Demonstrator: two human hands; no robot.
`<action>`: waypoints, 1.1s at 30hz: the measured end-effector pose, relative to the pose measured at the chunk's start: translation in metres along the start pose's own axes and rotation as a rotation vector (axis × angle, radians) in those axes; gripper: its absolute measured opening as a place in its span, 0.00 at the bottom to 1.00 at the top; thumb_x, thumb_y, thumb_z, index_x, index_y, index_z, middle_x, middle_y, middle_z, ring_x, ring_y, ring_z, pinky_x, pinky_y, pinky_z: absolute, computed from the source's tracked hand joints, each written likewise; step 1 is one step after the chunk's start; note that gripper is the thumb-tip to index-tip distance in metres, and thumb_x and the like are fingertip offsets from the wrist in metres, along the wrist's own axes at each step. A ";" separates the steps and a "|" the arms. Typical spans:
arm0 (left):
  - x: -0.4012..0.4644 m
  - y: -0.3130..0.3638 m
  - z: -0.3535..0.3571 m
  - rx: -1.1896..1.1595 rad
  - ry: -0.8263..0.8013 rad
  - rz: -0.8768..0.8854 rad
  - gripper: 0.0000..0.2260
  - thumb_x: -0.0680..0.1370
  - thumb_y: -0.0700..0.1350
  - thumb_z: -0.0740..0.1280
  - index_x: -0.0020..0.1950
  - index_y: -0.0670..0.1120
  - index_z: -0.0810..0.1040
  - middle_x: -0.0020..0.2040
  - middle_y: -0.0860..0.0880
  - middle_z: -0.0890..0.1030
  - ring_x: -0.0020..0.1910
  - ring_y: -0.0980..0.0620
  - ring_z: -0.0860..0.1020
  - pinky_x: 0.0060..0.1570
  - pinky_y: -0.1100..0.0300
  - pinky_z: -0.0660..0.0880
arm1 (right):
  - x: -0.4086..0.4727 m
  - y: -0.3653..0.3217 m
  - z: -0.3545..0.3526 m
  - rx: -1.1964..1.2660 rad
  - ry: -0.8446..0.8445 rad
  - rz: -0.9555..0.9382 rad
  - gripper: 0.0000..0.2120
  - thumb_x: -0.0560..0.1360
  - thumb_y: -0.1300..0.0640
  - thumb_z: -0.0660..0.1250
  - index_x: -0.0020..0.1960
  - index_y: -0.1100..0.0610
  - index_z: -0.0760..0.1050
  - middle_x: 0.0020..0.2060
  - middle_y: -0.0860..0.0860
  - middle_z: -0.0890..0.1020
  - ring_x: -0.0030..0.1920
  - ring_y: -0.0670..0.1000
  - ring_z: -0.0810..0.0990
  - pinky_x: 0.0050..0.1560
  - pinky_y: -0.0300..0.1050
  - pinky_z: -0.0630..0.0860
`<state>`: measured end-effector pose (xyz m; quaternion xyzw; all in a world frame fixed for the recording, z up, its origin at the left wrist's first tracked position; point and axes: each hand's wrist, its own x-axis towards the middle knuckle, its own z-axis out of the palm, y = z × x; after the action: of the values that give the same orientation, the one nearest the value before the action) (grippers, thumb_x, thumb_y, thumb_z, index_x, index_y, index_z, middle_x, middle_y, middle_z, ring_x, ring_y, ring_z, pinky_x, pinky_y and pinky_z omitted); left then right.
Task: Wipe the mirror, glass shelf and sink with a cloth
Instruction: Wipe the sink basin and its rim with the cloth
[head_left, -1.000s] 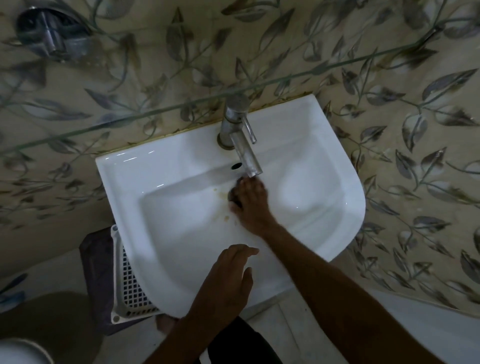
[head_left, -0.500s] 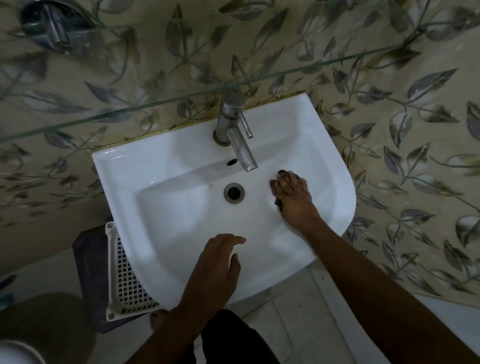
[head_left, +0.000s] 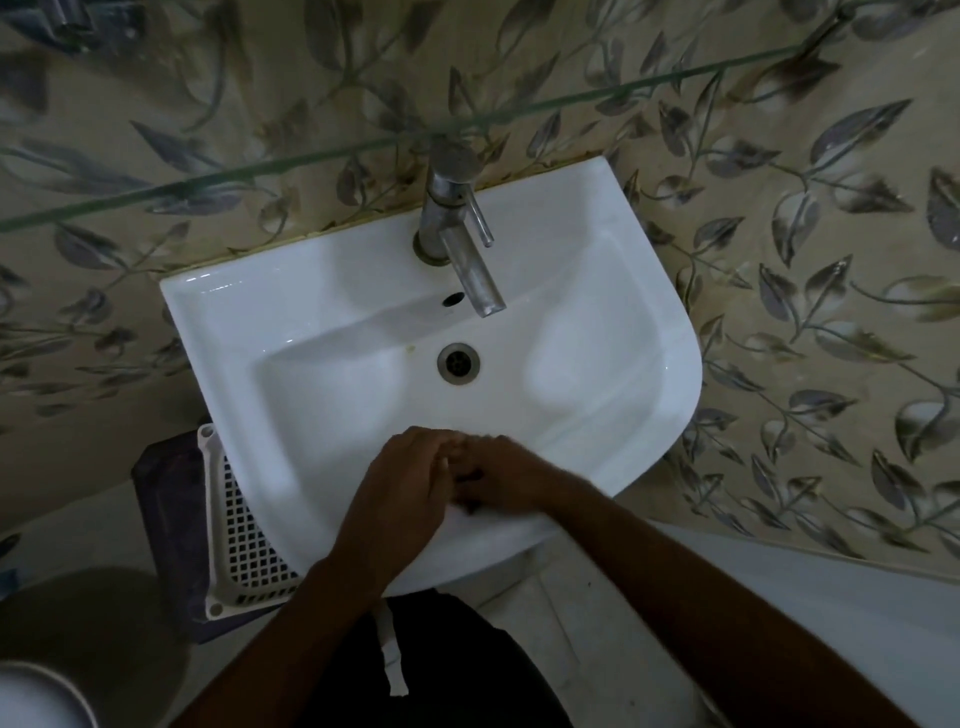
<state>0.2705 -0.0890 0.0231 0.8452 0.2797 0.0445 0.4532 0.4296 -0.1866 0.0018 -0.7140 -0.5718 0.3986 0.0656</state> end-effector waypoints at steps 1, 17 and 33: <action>0.001 -0.001 0.002 0.011 -0.044 0.009 0.14 0.80 0.45 0.60 0.64 0.49 0.78 0.57 0.53 0.80 0.54 0.55 0.75 0.57 0.60 0.72 | -0.006 0.025 -0.010 -0.057 -0.010 -0.022 0.14 0.78 0.58 0.68 0.63 0.57 0.81 0.65 0.55 0.79 0.64 0.47 0.73 0.62 0.36 0.65; 0.011 -0.004 0.011 0.059 -0.146 -0.024 0.13 0.81 0.42 0.63 0.65 0.48 0.77 0.65 0.51 0.74 0.65 0.51 0.69 0.61 0.63 0.63 | -0.029 -0.014 0.008 0.028 -0.048 0.202 0.12 0.79 0.51 0.65 0.60 0.49 0.81 0.66 0.47 0.78 0.66 0.50 0.74 0.70 0.57 0.59; 0.029 -0.002 0.014 0.014 -0.105 -0.112 0.17 0.79 0.45 0.58 0.67 0.48 0.75 0.65 0.49 0.74 0.65 0.51 0.69 0.65 0.57 0.67 | 0.005 -0.035 0.027 0.146 0.129 0.305 0.19 0.81 0.55 0.58 0.68 0.60 0.74 0.67 0.58 0.76 0.66 0.56 0.74 0.67 0.52 0.70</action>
<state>0.2989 -0.0835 0.0077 0.8325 0.3028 -0.0274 0.4631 0.3852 -0.1800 -0.0002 -0.8098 -0.4210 0.3979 0.0926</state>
